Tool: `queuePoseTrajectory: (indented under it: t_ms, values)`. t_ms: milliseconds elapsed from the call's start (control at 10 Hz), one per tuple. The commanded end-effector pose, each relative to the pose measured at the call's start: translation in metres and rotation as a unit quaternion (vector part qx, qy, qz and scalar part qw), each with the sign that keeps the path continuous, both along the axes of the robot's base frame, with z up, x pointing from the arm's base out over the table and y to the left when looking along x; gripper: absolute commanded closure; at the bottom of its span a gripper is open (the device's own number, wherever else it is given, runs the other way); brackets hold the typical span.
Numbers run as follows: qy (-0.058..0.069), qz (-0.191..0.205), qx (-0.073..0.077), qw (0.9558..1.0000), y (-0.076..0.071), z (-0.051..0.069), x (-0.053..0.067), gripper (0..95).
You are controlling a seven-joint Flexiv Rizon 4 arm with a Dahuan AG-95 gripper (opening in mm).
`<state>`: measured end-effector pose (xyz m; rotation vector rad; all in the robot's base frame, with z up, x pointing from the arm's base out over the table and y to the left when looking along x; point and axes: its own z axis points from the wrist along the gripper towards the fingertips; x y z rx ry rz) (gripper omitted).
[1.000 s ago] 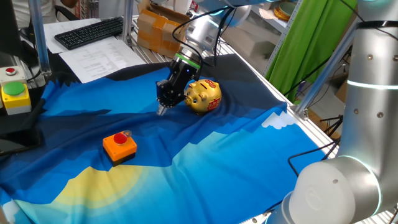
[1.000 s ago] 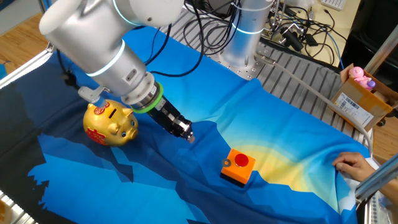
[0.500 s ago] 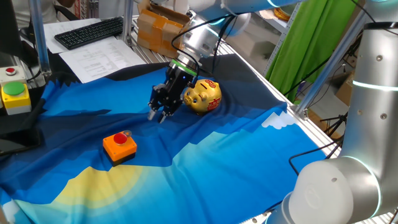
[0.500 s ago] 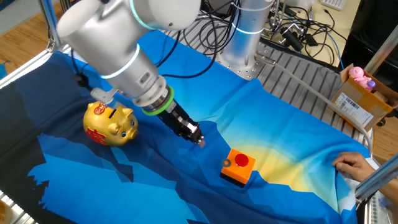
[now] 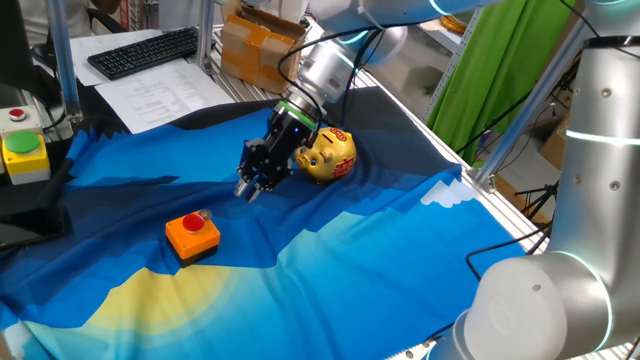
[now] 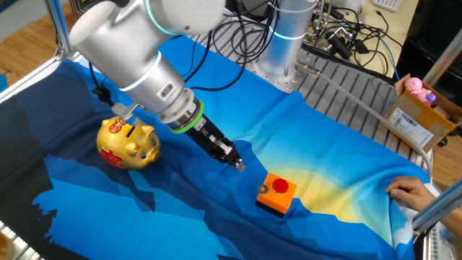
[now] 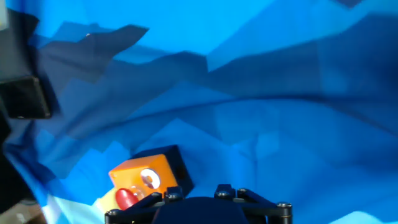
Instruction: Drop coins into a piggy bank
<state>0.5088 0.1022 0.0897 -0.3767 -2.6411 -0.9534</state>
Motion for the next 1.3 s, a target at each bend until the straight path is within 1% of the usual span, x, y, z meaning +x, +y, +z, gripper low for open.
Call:
queuePoseTrajectory:
  t_ms: [100,200,300,400,500,600,700,800,900,1000,1100,1200,1300]
  values:
    - [-0.003,-0.005,-0.011,0.9999,0.0007,-0.0005,-0.0001,76.0]
    - [-0.004,-0.004,-0.019,0.9998,0.0007,-0.0005,-0.0001,76.0]
    - [-0.009,0.000,-0.043,0.9990,0.0007,-0.0005,-0.0001,57.0]
    - [-0.008,0.015,-0.062,0.9979,0.0007,-0.0005,-0.0001,57.0]
    - [-0.005,0.022,-0.055,0.9982,0.0007,-0.0005,-0.0001,57.0]
    - [0.002,0.062,-0.049,0.9969,0.0007,-0.0005,-0.0001,57.0]
    - [0.003,0.071,-0.041,0.9966,0.0007,-0.0005,-0.0001,57.0]
    - [-0.003,0.069,-0.031,0.9972,0.0007,-0.0005,-0.0001,57.0]
    - [-0.005,0.056,-0.016,0.9983,0.0007,-0.0005,-0.0001,57.0]
    - [-0.007,0.054,-0.016,0.9984,0.0007,-0.0005,-0.0001,38.0]
    - [-0.007,0.051,-0.019,0.9985,0.0007,-0.0005,-0.0001,38.0]
    - [-0.005,0.053,-0.017,0.9984,0.0007,-0.0005,-0.0001,38.0]
    - [-0.001,0.054,-0.007,0.9985,0.0007,-0.0005,-0.0001,38.0]
